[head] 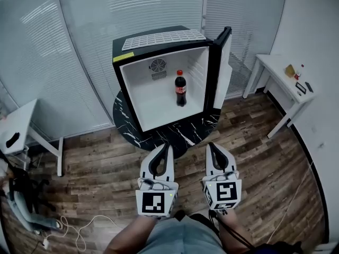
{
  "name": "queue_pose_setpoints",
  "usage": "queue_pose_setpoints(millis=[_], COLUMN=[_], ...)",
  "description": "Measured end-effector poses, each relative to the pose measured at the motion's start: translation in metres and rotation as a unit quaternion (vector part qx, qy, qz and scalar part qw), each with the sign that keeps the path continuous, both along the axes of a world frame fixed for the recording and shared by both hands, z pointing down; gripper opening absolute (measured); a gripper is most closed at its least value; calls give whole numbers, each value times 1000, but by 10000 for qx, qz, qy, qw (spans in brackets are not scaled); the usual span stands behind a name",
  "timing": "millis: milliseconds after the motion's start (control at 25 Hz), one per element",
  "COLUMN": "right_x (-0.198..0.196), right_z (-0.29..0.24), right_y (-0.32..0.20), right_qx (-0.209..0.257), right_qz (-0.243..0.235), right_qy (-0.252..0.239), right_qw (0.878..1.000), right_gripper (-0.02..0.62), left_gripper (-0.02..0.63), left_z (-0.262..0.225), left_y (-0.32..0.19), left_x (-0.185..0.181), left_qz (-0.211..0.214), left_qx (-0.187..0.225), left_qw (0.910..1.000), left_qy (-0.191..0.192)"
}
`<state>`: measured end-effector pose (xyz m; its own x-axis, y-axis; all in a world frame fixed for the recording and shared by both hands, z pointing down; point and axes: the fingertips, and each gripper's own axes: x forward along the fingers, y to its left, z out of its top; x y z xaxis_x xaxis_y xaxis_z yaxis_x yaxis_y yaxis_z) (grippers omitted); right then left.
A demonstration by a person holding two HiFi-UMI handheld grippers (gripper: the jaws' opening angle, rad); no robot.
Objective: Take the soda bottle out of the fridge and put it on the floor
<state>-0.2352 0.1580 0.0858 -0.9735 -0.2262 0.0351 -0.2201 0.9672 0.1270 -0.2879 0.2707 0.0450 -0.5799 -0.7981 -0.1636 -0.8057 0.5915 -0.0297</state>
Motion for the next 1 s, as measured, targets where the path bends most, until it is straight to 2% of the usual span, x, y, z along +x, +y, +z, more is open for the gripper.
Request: queue_pose_setpoints(millis=[200,680,840,1000], right_x=[-18,-75,-103,-141], right_z=[9,29,40,44], right_y=[-16,-72,-103,-129], right_qx=[-31,-145,-303,-361], right_qz=[74,-26,-122,-415], right_qy=[77,174,231,261], right_qw=[9999,9997,9992,9981], right_gripper=[14,14,14,14], left_gripper=[17,17,17,17], left_z=[17,46,56,62], left_y=[-18,-86,-113,-143], left_x=[-20,-59,-85,-117], left_qz=[14,266,154,-22], left_qx=[-265,-237,-402,-546], left_qw=[9996,9986,9983,9979], left_qy=[128,391,403,354])
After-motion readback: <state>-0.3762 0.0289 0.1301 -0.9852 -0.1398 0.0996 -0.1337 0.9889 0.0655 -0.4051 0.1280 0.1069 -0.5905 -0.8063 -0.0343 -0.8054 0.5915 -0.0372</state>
